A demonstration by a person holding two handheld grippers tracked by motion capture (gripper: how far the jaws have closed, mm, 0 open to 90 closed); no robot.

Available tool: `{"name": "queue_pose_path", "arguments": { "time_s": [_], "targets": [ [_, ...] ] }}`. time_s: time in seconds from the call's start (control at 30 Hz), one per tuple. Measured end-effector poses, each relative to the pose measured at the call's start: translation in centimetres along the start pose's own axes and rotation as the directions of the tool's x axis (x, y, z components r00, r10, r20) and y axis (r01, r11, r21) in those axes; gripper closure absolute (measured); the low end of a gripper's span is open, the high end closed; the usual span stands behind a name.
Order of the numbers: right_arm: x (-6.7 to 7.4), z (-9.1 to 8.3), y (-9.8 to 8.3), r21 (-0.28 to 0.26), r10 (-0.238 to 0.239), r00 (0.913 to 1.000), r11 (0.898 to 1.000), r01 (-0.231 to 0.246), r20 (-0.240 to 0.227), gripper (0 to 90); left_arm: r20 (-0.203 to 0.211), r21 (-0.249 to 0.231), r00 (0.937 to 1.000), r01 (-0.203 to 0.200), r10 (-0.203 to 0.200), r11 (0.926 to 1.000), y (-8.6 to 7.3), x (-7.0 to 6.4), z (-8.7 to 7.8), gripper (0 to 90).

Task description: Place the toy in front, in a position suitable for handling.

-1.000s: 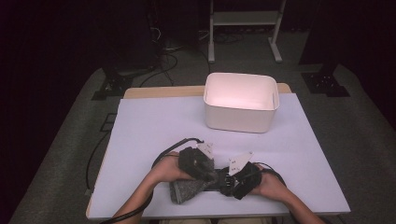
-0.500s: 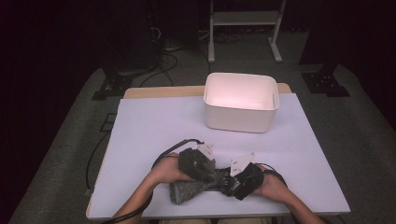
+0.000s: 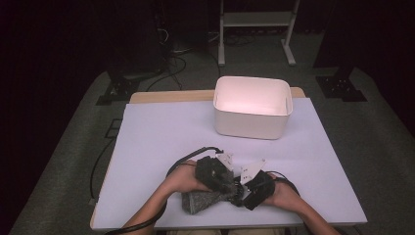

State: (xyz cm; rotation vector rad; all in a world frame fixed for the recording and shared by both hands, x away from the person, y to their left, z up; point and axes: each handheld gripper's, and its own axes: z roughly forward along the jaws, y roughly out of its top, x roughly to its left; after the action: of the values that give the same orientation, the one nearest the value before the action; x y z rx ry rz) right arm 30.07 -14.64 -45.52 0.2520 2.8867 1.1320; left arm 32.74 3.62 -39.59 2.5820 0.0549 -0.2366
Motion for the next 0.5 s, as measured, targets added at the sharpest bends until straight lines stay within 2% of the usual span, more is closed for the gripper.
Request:
{"name": "queue_pose_path", "arguments": {
  "time_s": [0.1, 0.13, 0.2, 0.23, 0.27, 0.3, 0.37, 0.43, 0.5],
  "targets": [
    [0.0, -0.1, 0.1, -0.008, -0.012, 0.9999, 1.000, 0.012, 0.009, 23.1, -0.001, -0.008, 1.0000, -0.008, 0.008, 0.9999, 0.2, -0.1, 0.0, 75.5],
    [0.2, -0.2, 0.2, -0.007, -0.001, 1.0000, 1.000, 0.001, 0.009, 23.2, 0.005, -0.018, 0.9999, -0.011, 0.011, 0.9998, 0.4, -0.2, 0.0, 75.4],
    [0.1, -0.3, 0.3, -0.013, -0.019, 0.9997, 1.000, 0.019, 0.017, 23.3, 0.017, -0.028, 0.9996, -0.023, 0.023, 0.9993, 0.9, -0.3, 0.2, 75.4],
    [0.3, -0.2, 0.4, -0.019, -0.004, 0.9999, 1.000, 0.005, 0.015, 23.3, 0.022, -0.033, 0.9995, -0.024, 0.025, 0.9992, 1.1, -0.4, 0.3, 75.4],
    [0.3, -0.1, 0.4, -0.020, -0.012, 0.9997, 1.000, 0.013, 0.021, 23.3, 0.029, -0.042, 0.9994, -0.020, 0.021, 0.9989, 1.3, -0.5, 0.5, 75.4],
    [0.4, -0.1, 0.5, -0.019, -0.010, 0.9997, 1.000, 0.010, 0.024, 23.3, 0.025, -0.033, 0.9993, -0.028, 0.029, 0.9991, 1.5, -0.5, 0.7, 75.4],
    [0.4, 0.1, 0.4, -0.004, -0.036, 0.9988, 0.999, 0.036, 0.033, 23.3, 0.016, -0.029, 0.9996, -0.024, 0.025, 0.9993, 1.6, -0.5, 0.9, 75.9],
    [0.5, 0.1, 0.4, -0.011, -0.014, 0.9994, 1.000, 0.014, 0.031, 23.3, 0.004, -0.027, 0.9998, -0.020, 0.020, 0.9994, 1.5, -0.3, 0.7, 76.7],
    [0.4, 0.1, 0.4, -0.014, -0.021, 0.9993, 1.000, 0.021, 0.032, 23.3, -0.025, -0.032, 0.9996, -0.011, 0.010, 0.9994, 1.3, 0.0, 0.4, 76.7]
  ]
}}
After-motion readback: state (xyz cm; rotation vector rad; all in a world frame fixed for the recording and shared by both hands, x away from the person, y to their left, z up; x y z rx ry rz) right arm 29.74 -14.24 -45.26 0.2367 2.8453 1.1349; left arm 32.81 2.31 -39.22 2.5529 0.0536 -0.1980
